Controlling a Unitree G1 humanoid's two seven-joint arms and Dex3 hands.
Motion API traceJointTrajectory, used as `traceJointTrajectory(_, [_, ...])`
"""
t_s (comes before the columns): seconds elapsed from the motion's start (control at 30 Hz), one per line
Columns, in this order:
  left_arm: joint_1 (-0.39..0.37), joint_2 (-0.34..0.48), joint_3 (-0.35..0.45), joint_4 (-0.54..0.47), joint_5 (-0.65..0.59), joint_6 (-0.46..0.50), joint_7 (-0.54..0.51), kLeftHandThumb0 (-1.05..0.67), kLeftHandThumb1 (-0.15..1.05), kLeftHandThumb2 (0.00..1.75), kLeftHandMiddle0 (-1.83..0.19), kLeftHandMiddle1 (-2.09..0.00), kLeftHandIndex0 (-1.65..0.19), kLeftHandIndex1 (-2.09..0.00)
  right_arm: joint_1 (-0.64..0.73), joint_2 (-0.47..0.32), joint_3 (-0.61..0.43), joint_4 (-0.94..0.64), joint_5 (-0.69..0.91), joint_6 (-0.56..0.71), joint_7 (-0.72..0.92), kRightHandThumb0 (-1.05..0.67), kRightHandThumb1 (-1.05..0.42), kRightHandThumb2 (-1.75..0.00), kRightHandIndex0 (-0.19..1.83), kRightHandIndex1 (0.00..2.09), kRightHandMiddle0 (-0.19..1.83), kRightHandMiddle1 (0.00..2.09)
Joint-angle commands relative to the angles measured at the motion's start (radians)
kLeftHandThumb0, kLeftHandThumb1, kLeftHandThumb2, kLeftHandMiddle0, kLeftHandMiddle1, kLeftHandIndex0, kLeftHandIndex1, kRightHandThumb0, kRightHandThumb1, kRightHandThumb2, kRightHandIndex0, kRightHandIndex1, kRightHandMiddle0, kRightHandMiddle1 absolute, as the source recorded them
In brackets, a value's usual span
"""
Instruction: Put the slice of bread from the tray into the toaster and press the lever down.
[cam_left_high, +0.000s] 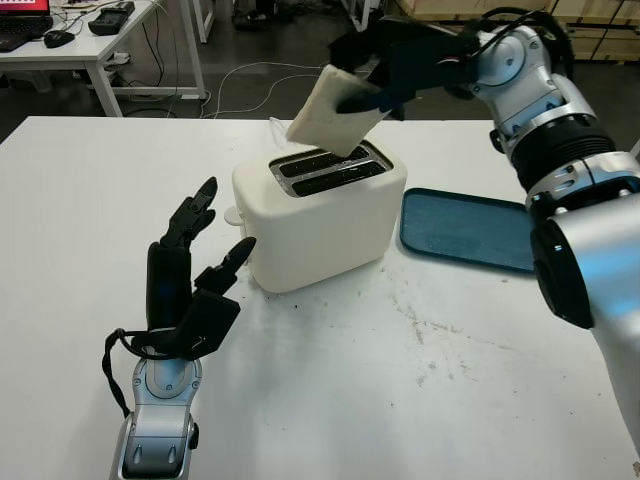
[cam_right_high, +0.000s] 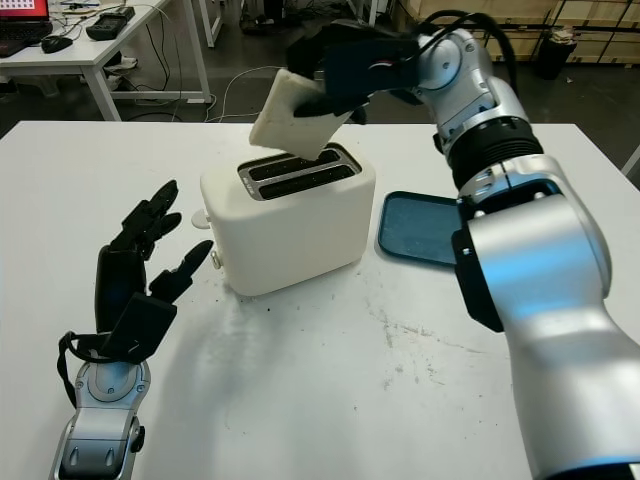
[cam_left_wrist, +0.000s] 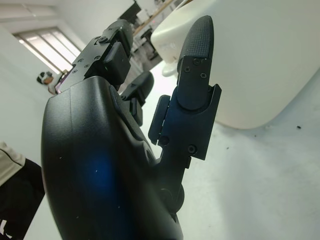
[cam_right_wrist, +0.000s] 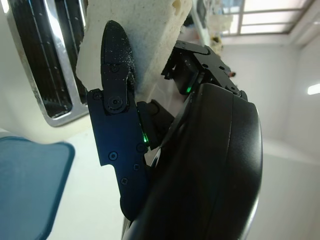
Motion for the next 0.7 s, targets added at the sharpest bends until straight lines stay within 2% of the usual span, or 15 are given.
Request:
traceJointTrajectory(0.0, [0.0,-0.001,-0.002,0.004,0.004,-0.006,0.006,-0.53,0.92,0.16,-0.18,-0.7,-0.43,0.0,-0.034,-0.009,-0.016,-0.015,0.016,0.013,0.011,-0.53,-0.92,-0.35,1.13,1.75,0.97,1.75])
traceJointTrajectory(0.4, [-0.002,-0.002,0.001,0.006,0.002,-0.009,0.01,-0.55,0.92,0.16,-0.19,-0.7,-0.43,-0.01,-0.021,-0.018,-0.03,-0.008,0.014,0.018,0.075,-0.51,-0.92,-0.31,1.09,1.75,0.92,1.75])
traceJointTrajectory(0.67, [-0.001,0.0,0.001,0.005,0.001,-0.009,0.009,-0.55,0.92,0.17,-0.19,-0.69,-0.43,0.0,-0.006,-0.012,-0.01,-0.01,0.0,0.068,0.101,-0.47,-0.92,-0.34,1.08,1.75,0.92,1.75])
